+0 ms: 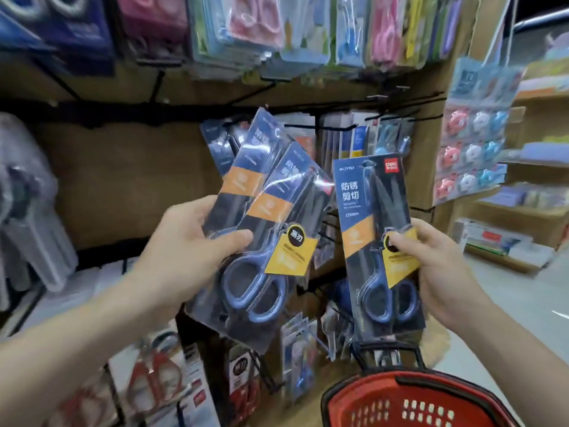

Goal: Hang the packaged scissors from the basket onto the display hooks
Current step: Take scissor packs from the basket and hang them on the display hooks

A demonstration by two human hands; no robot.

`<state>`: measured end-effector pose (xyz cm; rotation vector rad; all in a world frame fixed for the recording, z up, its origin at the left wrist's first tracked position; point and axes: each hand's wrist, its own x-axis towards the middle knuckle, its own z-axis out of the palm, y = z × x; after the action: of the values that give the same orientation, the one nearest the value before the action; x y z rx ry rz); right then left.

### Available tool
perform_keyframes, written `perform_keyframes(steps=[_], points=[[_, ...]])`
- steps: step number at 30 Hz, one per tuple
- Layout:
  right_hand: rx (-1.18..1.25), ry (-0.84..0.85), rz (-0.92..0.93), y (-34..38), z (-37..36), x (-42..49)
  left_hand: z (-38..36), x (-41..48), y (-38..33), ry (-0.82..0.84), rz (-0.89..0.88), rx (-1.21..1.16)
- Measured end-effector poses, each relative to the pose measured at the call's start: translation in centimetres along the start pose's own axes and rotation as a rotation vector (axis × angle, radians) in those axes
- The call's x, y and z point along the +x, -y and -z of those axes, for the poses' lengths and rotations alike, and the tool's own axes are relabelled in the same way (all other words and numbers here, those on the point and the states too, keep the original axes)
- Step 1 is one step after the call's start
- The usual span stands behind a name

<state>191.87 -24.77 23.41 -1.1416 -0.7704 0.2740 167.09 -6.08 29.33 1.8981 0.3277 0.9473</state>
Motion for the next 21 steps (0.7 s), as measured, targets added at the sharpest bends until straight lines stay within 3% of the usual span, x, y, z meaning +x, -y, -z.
perform_keyframes(steps=[6, 14, 21], points=[[-0.185, 0.101, 0.19, 2.8, -3.2, 3.2, 3.5, 1.0, 0.8, -0.098, 0.278, -0.175], [-0.305, 0.206, 0.234, 3.9, -7.4, 6.8, 4.8, 0.8, 5.0, -0.392, 0.298, -0.248], [-0.244, 0.2, 0.193, 2.6, -9.4, 6.9, 5.5, 0.7, 5.7, -0.418, 0.306, -0.358]])
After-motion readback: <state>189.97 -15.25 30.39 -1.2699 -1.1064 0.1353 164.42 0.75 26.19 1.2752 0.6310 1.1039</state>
